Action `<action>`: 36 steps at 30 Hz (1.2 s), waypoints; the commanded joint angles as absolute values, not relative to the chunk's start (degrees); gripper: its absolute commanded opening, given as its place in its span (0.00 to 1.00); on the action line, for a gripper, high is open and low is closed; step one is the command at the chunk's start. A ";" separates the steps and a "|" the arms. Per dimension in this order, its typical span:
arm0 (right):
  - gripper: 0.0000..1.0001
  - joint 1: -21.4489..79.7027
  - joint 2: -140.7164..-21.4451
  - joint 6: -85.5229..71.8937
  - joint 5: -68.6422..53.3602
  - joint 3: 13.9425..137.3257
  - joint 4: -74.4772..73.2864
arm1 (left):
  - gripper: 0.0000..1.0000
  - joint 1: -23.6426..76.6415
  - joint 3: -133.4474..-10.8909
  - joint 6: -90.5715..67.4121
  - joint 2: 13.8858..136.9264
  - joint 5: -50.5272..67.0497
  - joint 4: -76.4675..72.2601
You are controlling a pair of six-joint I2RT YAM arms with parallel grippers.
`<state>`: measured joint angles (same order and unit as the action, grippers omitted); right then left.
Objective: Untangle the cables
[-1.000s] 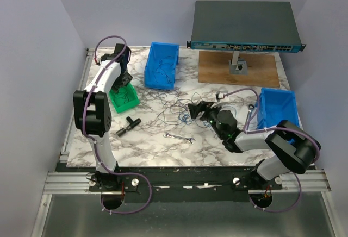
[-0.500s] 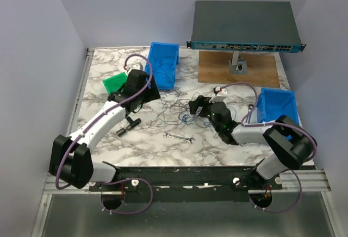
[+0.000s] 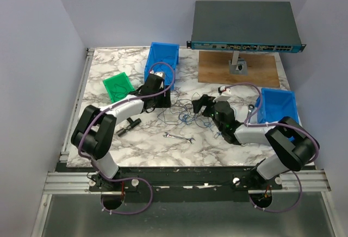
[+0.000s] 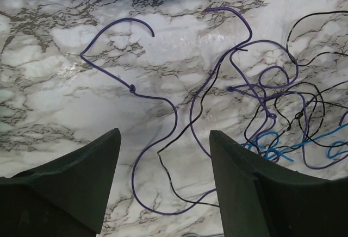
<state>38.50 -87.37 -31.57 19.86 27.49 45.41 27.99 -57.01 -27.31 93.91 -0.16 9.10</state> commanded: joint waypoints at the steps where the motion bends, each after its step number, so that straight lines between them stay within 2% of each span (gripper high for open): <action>1: 0.85 38.31 -88.29 -29.98 17.76 28.03 46.16 | 0.64 28.42 -60.38 -24.48 97.24 2.14 8.66; 5: 0.85 38.32 -90.54 -29.92 19.48 31.74 40.15 | 0.44 28.36 -61.05 -23.86 98.75 4.26 7.97; 7: 0.85 38.34 -91.54 -30.62 22.29 33.50 36.93 | 0.19 28.46 -62.05 -23.33 98.58 5.64 8.35; 9: 0.85 38.33 -92.47 -31.72 24.92 34.64 34.73 | 0.00 28.48 -61.01 -23.12 97.03 6.76 6.96; 16: 0.79 37.76 -93.52 -34.69 29.33 36.69 30.25 | 0.00 28.47 -52.92 -23.73 88.87 7.56 -2.23; 21: 0.71 33.95 -93.63 -39.17 22.74 34.86 31.75 | 0.00 28.48 -49.01 -23.93 84.48 8.59 -7.53; 25: 0.51 33.13 -93.72 -39.02 20.25 34.89 31.94 | 0.00 28.30 -44.73 -25.29 79.60 3.58 -10.79; 29: 0.15 33.11 -91.77 -39.51 21.34 32.65 34.02 | 0.00 28.30 -39.25 -25.79 72.98 -2.83 -14.53; 31: 0.02 33.13 -90.21 -39.97 23.72 31.59 34.32 | 0.00 28.26 -36.98 -26.29 69.80 -6.83 -15.62; 36: 0.01 33.13 -85.08 -43.51 33.48 28.13 33.26 | 0.00 28.18 -34.75 -31.66 64.21 -24.96 -9.81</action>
<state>33.01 -89.45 -39.97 24.86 30.70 33.21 28.25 -35.97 -26.59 67.92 -6.83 -11.88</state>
